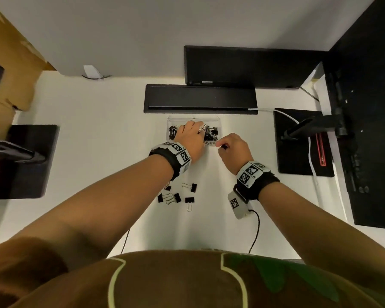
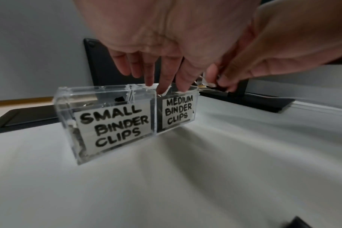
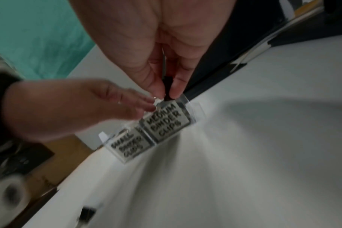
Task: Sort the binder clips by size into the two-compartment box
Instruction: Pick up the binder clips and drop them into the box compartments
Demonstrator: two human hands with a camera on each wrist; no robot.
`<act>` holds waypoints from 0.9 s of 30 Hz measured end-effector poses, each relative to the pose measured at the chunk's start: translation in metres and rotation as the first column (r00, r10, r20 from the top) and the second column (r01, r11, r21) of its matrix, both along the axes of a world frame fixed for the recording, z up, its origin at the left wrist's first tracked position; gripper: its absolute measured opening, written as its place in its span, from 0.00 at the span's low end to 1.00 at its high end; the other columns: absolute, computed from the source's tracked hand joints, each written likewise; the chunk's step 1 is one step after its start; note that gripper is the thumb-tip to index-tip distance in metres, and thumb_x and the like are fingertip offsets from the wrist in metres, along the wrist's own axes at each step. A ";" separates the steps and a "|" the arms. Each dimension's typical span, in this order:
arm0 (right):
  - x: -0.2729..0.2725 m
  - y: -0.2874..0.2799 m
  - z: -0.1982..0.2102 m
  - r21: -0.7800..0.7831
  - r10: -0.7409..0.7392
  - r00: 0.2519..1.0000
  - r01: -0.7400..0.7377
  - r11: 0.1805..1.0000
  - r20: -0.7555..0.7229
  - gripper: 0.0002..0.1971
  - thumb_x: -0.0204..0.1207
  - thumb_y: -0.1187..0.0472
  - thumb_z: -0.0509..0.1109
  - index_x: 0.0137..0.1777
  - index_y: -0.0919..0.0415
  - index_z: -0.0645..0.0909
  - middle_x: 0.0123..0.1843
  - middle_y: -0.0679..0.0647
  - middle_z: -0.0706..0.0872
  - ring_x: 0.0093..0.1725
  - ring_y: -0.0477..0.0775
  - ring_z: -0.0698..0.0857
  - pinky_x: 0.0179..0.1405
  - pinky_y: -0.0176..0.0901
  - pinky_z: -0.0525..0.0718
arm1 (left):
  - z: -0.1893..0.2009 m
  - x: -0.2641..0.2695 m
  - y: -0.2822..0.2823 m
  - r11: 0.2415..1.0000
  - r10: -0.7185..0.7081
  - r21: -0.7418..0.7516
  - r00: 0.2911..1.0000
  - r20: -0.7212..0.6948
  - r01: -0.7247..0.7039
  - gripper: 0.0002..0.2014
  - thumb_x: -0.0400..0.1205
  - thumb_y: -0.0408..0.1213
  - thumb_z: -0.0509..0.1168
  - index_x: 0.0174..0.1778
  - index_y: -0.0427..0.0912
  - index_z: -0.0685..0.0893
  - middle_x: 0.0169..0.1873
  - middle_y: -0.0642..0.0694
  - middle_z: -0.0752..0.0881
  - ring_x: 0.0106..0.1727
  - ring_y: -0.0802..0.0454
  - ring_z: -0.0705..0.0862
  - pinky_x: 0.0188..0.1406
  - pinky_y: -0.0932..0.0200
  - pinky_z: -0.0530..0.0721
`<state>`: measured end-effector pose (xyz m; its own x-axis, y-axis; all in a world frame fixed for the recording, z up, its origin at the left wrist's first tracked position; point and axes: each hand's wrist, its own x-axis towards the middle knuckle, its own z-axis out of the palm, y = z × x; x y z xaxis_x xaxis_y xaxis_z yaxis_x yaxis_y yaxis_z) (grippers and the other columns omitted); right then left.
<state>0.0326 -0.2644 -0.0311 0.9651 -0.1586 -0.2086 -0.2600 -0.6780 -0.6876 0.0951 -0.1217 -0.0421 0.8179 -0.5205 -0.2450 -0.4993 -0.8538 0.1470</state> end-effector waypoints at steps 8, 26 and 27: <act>0.058 0.014 0.015 -0.245 0.134 0.983 -0.161 0.956 -0.123 0.17 0.78 0.72 0.59 0.64 0.65 0.79 0.67 0.59 0.76 0.67 0.59 0.75 0.65 0.42 0.77 | -0.001 -0.039 0.060 0.985 0.105 -0.128 0.990 -0.095 -0.117 0.22 0.81 0.38 0.60 0.73 0.50 0.73 0.79 0.44 0.63 0.79 0.41 0.59 0.76 0.41 0.63; -0.032 0.069 -0.022 -0.264 0.552 0.781 -0.621 0.738 -0.292 0.15 0.77 0.61 0.63 0.63 0.58 0.76 0.64 0.55 0.74 0.65 0.56 0.72 0.63 0.49 0.78 | -0.032 -0.105 0.144 0.886 0.323 -0.207 0.872 -0.367 -0.415 0.16 0.78 0.33 0.64 0.63 0.44 0.77 0.63 0.46 0.73 0.64 0.48 0.74 0.62 0.50 0.80; -0.038 0.070 -0.027 -0.253 0.553 0.762 -0.639 0.727 -0.335 0.15 0.78 0.61 0.63 0.63 0.59 0.76 0.64 0.56 0.73 0.65 0.57 0.71 0.60 0.51 0.80 | -0.031 -0.105 0.143 0.885 0.317 -0.215 0.873 -0.370 -0.412 0.15 0.79 0.34 0.64 0.62 0.44 0.77 0.62 0.46 0.73 0.64 0.48 0.74 0.60 0.50 0.81</act>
